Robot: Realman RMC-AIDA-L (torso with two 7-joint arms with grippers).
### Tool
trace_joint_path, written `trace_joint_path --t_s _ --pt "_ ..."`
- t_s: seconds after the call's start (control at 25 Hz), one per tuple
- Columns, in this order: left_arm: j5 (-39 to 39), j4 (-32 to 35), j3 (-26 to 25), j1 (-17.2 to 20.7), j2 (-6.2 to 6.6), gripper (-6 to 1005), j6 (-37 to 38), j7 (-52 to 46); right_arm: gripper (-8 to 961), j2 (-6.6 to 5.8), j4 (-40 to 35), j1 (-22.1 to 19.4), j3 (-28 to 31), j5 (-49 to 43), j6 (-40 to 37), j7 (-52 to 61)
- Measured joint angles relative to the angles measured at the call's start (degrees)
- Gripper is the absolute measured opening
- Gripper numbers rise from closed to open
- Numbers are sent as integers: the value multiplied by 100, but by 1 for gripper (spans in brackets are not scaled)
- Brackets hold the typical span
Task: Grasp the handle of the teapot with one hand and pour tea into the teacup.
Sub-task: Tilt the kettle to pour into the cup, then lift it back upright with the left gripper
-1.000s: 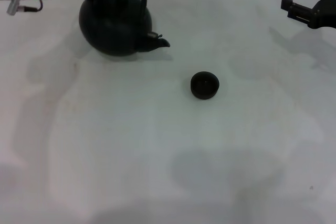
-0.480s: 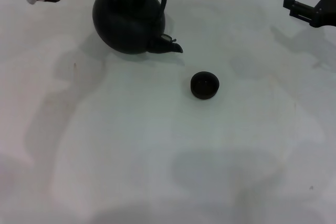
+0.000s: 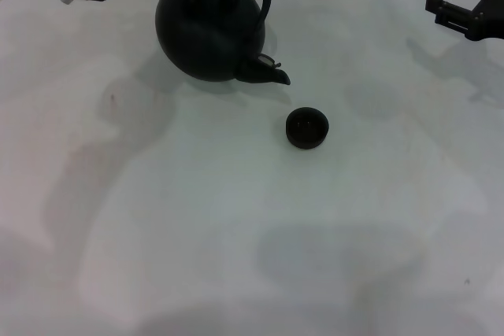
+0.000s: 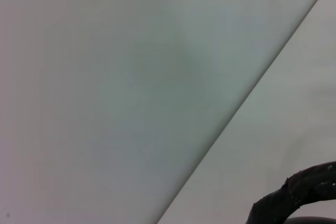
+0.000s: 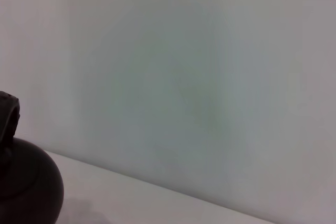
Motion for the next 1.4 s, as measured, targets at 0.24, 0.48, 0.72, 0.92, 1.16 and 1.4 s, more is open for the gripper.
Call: trace_joint_path --t_s 0.24,0.48,0.72,0.92,1.16,1.4 --pt "250 18 205 -28 0 102 -5 -125 753 0 4 0 0 0 0 0" --pt "885 141 618 -58 1 102 -5 -616 753 0 89 13 73 -1 0 -61" --pt "929 302 718 -62 2 102 -6 -682 753 0 149 33 116 -1 1 -137" --pt "928 323 752 -78 0 101 -6 -682 752 0 156 25 139 5 28 -140" --pt "928 324 775 -89 0 101 -6 -660 752 -4 156 -5 149 51 36 -141" --pt "928 276 822 -156 0 101 -6 -641 753 -8 157 -9 149 62 36 -141"
